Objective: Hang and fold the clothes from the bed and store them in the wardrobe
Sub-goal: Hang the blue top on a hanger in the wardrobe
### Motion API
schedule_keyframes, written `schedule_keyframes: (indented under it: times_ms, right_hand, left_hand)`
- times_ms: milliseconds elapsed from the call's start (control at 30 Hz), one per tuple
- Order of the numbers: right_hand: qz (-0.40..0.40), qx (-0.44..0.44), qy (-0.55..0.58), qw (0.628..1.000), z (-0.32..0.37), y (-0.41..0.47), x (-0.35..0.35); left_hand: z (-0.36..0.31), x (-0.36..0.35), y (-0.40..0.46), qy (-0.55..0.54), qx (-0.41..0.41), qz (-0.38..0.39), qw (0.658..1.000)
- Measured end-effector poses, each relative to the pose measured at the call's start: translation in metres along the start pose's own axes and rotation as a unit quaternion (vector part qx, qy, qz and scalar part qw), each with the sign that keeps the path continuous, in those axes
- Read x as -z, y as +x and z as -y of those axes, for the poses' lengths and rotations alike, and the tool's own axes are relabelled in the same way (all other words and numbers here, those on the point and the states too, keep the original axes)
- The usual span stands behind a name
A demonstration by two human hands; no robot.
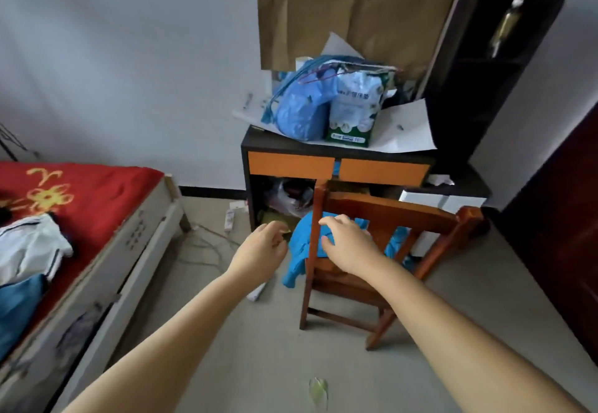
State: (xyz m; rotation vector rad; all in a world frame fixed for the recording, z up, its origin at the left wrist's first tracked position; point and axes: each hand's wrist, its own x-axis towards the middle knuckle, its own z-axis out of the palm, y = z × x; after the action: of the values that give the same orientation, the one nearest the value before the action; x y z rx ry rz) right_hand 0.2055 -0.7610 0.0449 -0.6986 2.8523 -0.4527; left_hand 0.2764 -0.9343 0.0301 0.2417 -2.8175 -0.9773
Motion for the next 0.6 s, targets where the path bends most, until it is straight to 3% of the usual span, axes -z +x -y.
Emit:
schedule_keyframes:
  times_ms: [200,367,600]
  right_hand:
    - [-0.028,-0.042,0.008,0.999,-0.043,0.007,0.009]
    - [-0.071,-0.024,0.018,0.997,-0.067,0.053,0.034]
    - [-0.065,0.015,0.029,0.997,-0.073,0.132,0.058]
  left_hand:
    - [-0.016,-0.030,0.037,-0.006,-0.027,0.050,0.998]
    - [-0.031,-0.036,0.094,-0.018,-0.043,0.029,0.999]
    - [-0.026,-0.028,0.151,-0.032,-0.008,0.004,0.999]
